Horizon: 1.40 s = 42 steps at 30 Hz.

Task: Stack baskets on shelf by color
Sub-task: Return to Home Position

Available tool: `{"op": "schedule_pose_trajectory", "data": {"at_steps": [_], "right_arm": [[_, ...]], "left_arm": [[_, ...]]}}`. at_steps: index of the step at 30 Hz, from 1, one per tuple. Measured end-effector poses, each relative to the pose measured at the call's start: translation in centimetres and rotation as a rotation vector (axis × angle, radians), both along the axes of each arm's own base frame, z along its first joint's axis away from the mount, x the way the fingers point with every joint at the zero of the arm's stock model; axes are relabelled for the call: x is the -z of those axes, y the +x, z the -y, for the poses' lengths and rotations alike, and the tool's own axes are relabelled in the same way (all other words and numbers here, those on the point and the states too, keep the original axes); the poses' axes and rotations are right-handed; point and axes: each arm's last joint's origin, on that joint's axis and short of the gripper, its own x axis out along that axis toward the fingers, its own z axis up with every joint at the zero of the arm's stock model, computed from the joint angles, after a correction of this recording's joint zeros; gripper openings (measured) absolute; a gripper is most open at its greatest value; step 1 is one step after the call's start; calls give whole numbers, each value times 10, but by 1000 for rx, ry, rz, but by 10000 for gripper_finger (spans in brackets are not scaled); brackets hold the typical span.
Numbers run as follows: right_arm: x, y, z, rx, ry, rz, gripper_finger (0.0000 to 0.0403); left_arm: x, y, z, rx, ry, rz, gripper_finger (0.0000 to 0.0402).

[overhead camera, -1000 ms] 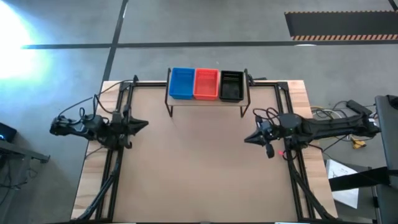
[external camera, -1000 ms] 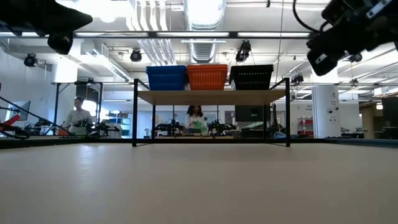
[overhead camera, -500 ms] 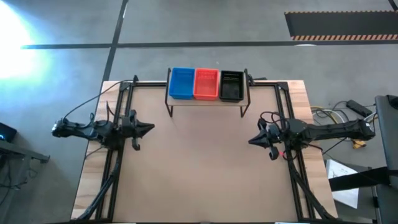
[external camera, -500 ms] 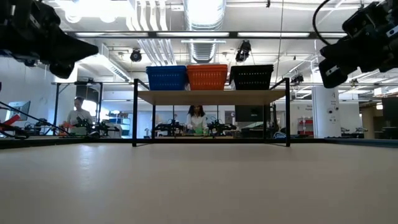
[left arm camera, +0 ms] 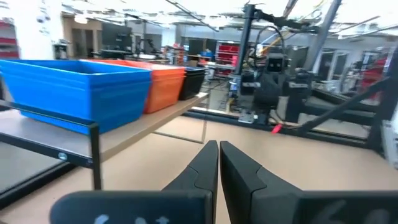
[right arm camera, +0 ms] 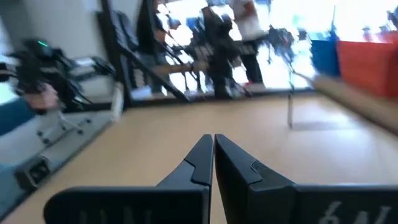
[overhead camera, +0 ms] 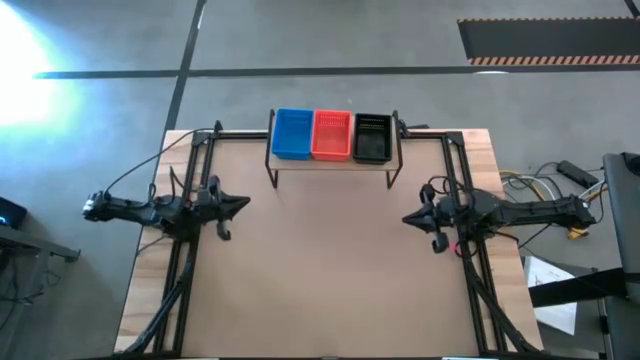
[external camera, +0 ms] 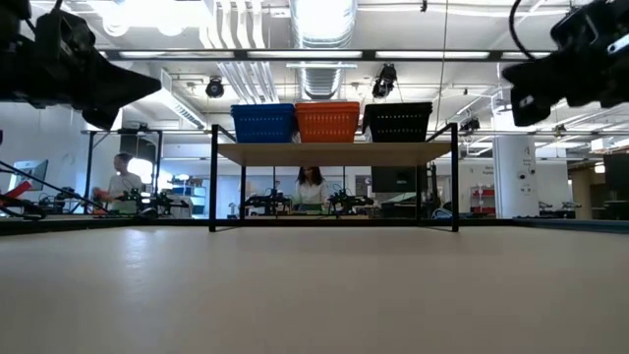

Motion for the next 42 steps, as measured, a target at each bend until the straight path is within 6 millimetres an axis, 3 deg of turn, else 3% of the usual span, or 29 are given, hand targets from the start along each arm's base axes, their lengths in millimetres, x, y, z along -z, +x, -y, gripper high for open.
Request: {"op": "schedule_pose_trajectory", "data": {"at_steps": [6, 12, 19, 28, 42], "right_arm": [[12, -1, 1, 23, 93, -137, 9], [12, -1, 1, 22, 84, -130, 9], [12, -1, -1, -28, 103, -135, 9], [12, -1, -1, -37, 133, -135, 9], [14, -1, -1, -35, 127, -160, 9]], "left_arm": [[0, 0, -1, -15, 70, -24, 0], [3, 2, 4, 163, 105, -44, 0], [5, 3, 0, 208, 117, -64, 0], [10, 6, -19, 121, 102, -131, 0], [18, 11, -20, 122, 85, -226, 0]]}}
